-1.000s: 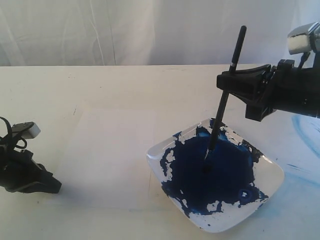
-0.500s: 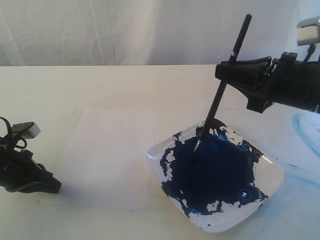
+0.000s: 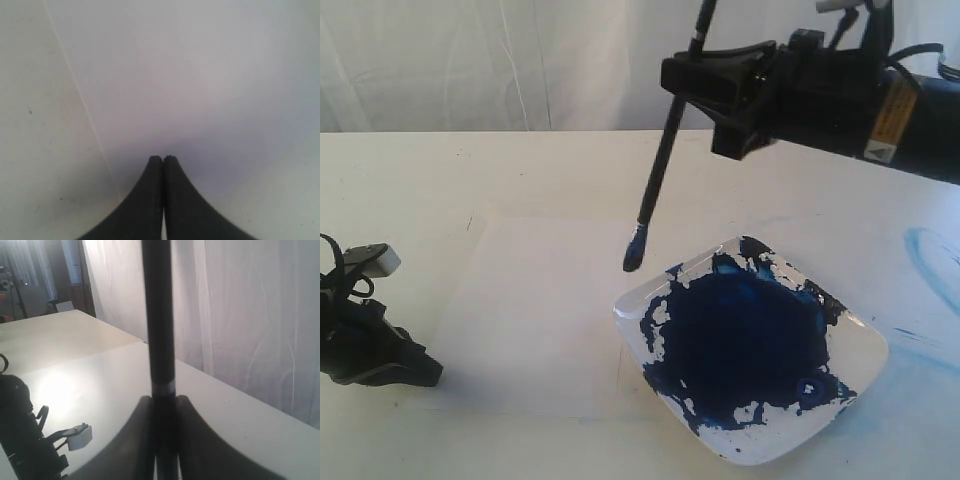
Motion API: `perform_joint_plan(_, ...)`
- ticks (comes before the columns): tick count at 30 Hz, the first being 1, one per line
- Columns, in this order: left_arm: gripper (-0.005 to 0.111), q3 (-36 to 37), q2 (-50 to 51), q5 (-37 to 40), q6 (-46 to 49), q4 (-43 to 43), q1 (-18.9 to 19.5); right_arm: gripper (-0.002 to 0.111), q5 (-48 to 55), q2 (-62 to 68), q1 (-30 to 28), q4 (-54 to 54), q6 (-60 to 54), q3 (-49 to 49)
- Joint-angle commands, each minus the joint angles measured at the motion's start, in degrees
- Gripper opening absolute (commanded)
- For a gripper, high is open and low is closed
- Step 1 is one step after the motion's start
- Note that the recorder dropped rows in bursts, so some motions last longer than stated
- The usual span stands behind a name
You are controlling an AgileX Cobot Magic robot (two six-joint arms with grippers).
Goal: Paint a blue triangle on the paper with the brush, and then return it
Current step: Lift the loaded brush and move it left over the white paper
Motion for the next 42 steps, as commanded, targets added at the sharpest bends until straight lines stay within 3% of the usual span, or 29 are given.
perform_joint_plan(1,0.0,-0.1,-0.1,0.9,0.2,-0.7,-0.4,0.0,1.7,4.3,4.4,2.5,-2.8,-5.1)
perform_joint_plan(17,0.0,-0.1,-0.1,1.0,0.0,-0.7,-0.4,0.0,1.7,25.5,15.3,9.0,-2.8,-22.9)
perform_joint_plan(42,0.0,-0.1,-0.1,1.1,0.0,-0.7,-0.4,0.0,2.4,37.4,15.8,9.7,-4.1,-33.6)
